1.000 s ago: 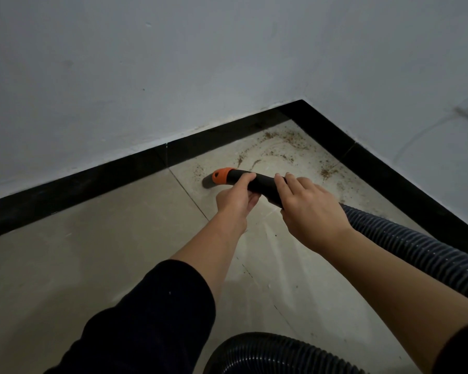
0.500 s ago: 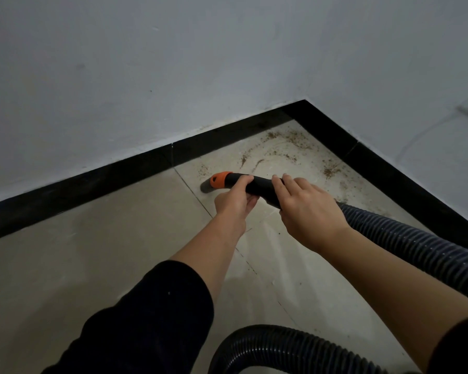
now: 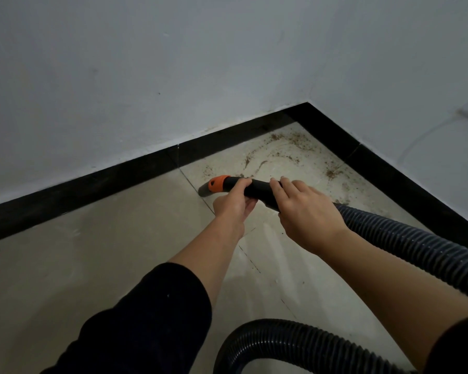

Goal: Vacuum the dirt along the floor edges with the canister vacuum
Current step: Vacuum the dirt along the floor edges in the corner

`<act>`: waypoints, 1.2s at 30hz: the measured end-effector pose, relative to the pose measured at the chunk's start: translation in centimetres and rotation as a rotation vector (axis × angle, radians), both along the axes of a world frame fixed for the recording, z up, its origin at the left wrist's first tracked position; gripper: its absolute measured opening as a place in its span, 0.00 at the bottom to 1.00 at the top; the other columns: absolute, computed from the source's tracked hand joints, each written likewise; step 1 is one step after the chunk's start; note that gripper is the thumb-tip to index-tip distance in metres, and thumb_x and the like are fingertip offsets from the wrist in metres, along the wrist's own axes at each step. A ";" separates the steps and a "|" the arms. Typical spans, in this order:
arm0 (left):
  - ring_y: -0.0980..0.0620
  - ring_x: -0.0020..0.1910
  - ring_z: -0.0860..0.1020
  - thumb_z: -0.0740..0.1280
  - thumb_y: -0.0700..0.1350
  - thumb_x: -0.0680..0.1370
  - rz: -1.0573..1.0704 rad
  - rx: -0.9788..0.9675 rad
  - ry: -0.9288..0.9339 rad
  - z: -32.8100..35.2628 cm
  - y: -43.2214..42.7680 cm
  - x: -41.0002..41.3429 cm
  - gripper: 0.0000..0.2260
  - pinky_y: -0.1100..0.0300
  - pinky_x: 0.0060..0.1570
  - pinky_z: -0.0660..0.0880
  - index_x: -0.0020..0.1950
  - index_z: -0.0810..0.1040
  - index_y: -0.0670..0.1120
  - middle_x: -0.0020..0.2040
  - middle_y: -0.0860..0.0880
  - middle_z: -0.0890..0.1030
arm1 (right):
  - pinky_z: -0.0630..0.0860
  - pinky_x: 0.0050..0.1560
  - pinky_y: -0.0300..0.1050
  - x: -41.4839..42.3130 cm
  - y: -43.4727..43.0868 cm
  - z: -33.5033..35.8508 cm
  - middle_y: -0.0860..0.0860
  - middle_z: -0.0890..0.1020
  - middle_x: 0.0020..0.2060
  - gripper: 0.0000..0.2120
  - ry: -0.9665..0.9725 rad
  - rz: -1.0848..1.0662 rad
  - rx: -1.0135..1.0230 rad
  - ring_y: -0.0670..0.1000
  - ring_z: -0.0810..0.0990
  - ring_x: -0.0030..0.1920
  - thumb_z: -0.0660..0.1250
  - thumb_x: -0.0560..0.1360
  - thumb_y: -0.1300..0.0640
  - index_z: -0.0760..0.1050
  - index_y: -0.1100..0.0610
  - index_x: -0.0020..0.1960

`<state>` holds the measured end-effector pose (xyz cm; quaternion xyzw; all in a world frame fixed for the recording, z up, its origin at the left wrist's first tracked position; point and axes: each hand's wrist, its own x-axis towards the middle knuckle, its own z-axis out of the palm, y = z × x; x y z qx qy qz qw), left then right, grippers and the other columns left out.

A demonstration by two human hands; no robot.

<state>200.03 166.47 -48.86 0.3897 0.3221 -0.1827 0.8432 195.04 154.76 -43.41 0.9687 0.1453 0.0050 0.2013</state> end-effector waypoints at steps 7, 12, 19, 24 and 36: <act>0.52 0.43 0.83 0.73 0.43 0.75 0.004 0.003 -0.002 0.0 0.6 -0.2 0.15 0.64 0.46 0.80 0.58 0.76 0.39 0.48 0.41 0.84 | 0.74 0.58 0.49 -0.3 0.6 0.2 0.60 0.74 0.64 0.29 0.012 0.000 0.015 0.58 0.77 0.57 0.66 0.75 0.61 0.61 0.64 0.74; 0.51 0.44 0.83 0.73 0.42 0.75 0.004 0.003 -0.013 0.4 0.5 0.2 0.12 0.62 0.50 0.80 0.54 0.75 0.39 0.48 0.41 0.84 | 0.77 0.52 0.49 0.0 0.6 0.5 0.61 0.78 0.58 0.30 0.006 -0.020 0.005 0.58 0.79 0.51 0.71 0.71 0.62 0.67 0.66 0.70; 0.52 0.42 0.82 0.72 0.42 0.75 -0.008 0.013 -0.027 0.8 0.1 1.1 0.10 0.61 0.52 0.80 0.52 0.75 0.40 0.47 0.41 0.83 | 0.77 0.50 0.48 0.7 0.2 0.5 0.60 0.78 0.58 0.32 -0.026 -0.032 -0.007 0.57 0.79 0.50 0.72 0.70 0.60 0.67 0.65 0.71; 0.51 0.44 0.82 0.73 0.42 0.75 -0.015 0.018 -0.042 0.8 -0.1 1.9 0.13 0.60 0.52 0.80 0.56 0.75 0.39 0.49 0.41 0.83 | 0.77 0.53 0.48 1.3 0.1 0.3 0.60 0.77 0.61 0.33 -0.020 -0.035 -0.018 0.57 0.79 0.53 0.71 0.71 0.59 0.65 0.65 0.72; 0.52 0.44 0.82 0.72 0.42 0.75 -0.022 -0.010 -0.062 0.1 -0.9 3.2 0.18 0.64 0.43 0.79 0.63 0.74 0.38 0.49 0.41 0.83 | 0.77 0.52 0.49 2.5 -0.8 0.4 0.61 0.77 0.61 0.32 -0.037 -0.024 -0.037 0.58 0.79 0.53 0.71 0.72 0.60 0.65 0.65 0.72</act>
